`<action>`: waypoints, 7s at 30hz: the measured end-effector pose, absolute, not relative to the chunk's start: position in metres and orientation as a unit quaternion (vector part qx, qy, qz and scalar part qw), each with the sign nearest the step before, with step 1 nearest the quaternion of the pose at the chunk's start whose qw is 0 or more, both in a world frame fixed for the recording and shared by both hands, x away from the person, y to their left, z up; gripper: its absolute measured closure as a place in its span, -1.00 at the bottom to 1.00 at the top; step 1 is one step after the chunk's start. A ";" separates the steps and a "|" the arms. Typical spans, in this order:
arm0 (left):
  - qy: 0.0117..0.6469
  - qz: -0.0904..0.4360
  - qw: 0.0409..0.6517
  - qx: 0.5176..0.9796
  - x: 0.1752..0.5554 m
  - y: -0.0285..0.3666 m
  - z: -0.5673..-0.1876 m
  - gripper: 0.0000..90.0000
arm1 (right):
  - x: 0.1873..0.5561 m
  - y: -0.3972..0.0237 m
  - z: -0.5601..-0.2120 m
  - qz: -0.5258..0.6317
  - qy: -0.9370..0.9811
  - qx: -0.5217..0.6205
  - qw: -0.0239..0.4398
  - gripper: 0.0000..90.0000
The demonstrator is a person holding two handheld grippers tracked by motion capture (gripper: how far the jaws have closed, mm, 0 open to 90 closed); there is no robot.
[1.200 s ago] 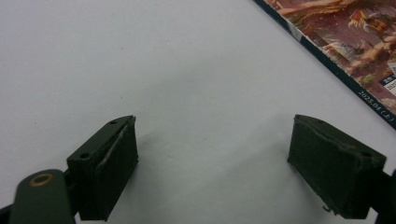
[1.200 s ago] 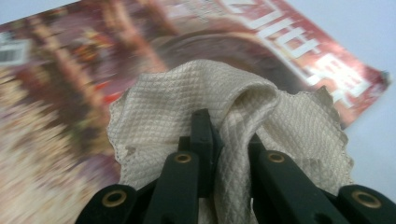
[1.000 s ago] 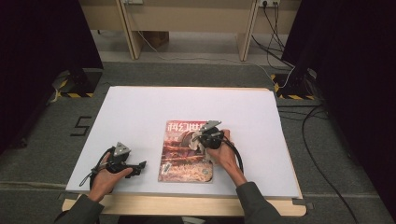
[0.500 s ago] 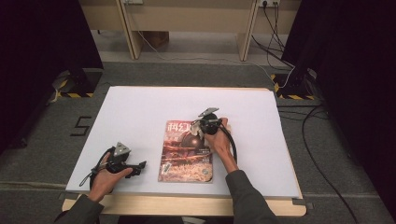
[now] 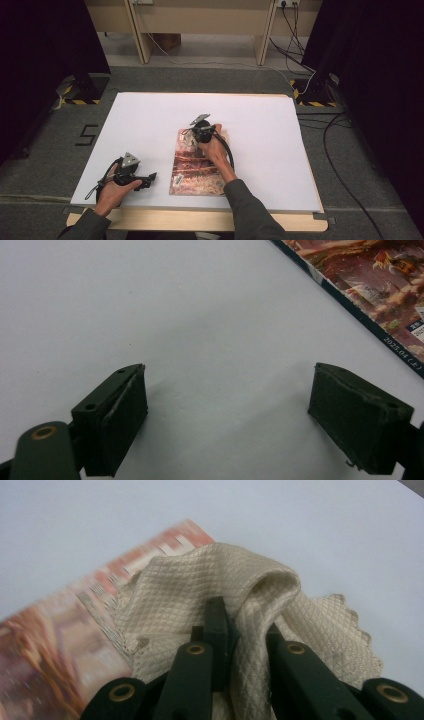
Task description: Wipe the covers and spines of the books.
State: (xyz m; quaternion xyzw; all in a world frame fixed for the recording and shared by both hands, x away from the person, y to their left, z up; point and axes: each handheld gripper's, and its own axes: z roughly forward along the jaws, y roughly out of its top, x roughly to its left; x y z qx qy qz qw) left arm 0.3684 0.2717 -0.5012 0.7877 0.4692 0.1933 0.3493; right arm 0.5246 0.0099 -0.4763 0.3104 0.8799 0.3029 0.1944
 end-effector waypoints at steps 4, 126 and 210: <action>0.469 0.194 0.350 0.787 0.368 0.272 -0.501 -0.68 | 0.527 0.028 -0.476 0.299 0.886 0.294 0.195 0.83; 0.471 0.194 0.354 0.784 0.367 0.272 -0.502 -0.69 | 0.497 -0.096 -0.473 0.292 0.874 0.336 0.197 0.82; 0.469 0.194 0.352 0.787 0.367 0.272 -0.502 -0.69 | 0.491 -0.030 -0.477 0.314 0.889 0.275 0.189 0.82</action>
